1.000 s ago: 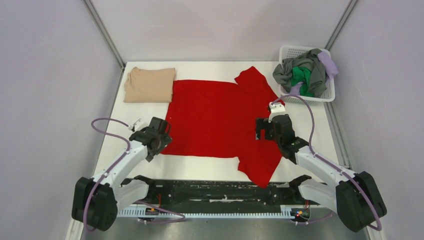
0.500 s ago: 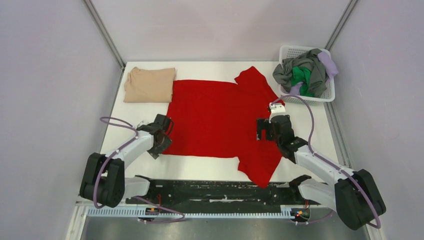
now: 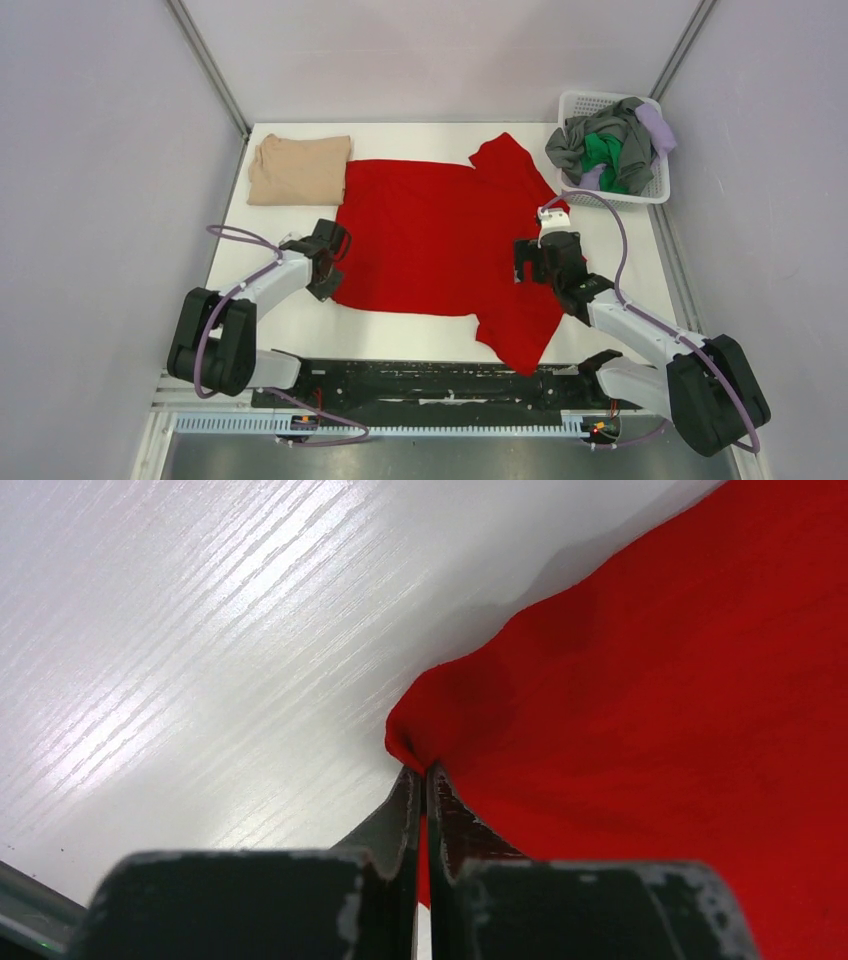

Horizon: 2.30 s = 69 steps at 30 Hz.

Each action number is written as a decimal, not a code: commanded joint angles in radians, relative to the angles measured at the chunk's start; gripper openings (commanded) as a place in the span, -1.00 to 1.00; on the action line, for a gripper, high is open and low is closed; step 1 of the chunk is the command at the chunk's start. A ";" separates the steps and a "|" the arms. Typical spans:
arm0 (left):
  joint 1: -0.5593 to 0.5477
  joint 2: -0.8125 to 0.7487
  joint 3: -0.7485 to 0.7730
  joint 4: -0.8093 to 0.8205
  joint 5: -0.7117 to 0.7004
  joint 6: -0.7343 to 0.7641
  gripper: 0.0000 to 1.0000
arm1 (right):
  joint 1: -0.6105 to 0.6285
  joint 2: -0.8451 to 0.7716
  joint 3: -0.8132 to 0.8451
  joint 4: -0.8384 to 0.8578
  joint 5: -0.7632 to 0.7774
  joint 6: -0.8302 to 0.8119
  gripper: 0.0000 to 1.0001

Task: Fold and stack the t-shirts
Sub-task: Grab the side of the flattened tshirt closest away from the robot with both arms, then fold the flattened tshirt in 1/3 of the way

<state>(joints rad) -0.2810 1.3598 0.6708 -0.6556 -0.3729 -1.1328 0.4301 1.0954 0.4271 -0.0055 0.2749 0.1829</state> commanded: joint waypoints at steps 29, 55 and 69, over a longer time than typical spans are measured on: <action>0.006 -0.219 -0.104 0.012 -0.017 0.094 -0.96 | 0.776 0.050 0.024 -0.583 0.064 0.296 -0.20; 0.005 -0.623 -0.135 -0.183 0.082 0.017 -0.96 | 0.865 -0.059 0.230 -0.844 0.235 0.315 -1.00; 0.006 -0.355 0.019 0.010 0.001 0.048 -0.96 | 0.604 -0.057 0.305 -0.556 0.428 0.003 -1.00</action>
<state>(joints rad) -0.2806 0.9665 0.6201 -0.7315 -0.2970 -1.1049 1.0855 1.0157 0.6716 -0.6895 0.6052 0.3164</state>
